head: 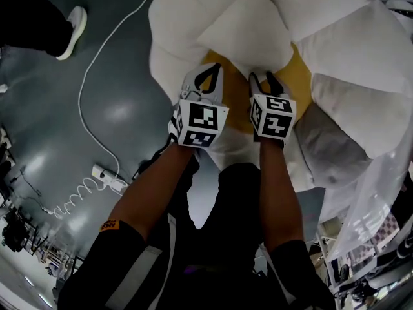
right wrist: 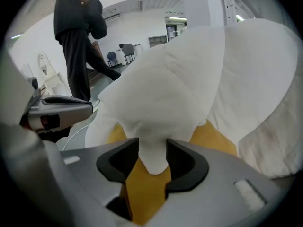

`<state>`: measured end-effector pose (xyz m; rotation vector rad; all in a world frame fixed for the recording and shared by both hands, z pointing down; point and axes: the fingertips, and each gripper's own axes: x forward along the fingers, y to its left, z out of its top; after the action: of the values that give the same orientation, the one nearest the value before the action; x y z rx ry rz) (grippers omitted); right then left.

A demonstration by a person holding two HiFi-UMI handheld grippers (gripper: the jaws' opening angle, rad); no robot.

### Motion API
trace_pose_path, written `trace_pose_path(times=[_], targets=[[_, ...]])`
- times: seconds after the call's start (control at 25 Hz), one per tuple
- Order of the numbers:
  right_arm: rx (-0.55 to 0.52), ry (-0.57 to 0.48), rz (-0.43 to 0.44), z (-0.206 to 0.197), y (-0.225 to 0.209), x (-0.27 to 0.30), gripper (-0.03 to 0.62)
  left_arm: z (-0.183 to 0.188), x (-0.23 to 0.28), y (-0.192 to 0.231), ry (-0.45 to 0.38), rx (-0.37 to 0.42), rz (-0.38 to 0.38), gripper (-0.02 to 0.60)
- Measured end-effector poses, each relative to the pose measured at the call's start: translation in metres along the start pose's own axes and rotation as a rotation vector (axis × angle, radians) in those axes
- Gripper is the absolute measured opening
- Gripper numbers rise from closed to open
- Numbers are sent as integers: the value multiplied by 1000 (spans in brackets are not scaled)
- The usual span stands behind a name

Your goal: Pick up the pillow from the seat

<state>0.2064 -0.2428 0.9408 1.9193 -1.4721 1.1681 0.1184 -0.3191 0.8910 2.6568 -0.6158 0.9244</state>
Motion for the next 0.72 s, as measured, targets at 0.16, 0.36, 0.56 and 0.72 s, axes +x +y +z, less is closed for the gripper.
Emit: trace_pose_path(times=[0.16, 0.36, 0.56, 0.72], targets=[[-6, 0, -2, 0, 0, 7, 116, -2, 3, 1, -5, -3, -2, 5], [-14, 8, -5, 1, 2, 9, 33, 0, -2, 2, -6, 0, -4, 5], [-4, 11, 3, 6, 4, -2, 19, 11, -14, -1, -5, 6, -1, 5], [19, 4, 7, 17, 6, -27, 18, 26, -32, -6, 6, 0, -3, 5]])
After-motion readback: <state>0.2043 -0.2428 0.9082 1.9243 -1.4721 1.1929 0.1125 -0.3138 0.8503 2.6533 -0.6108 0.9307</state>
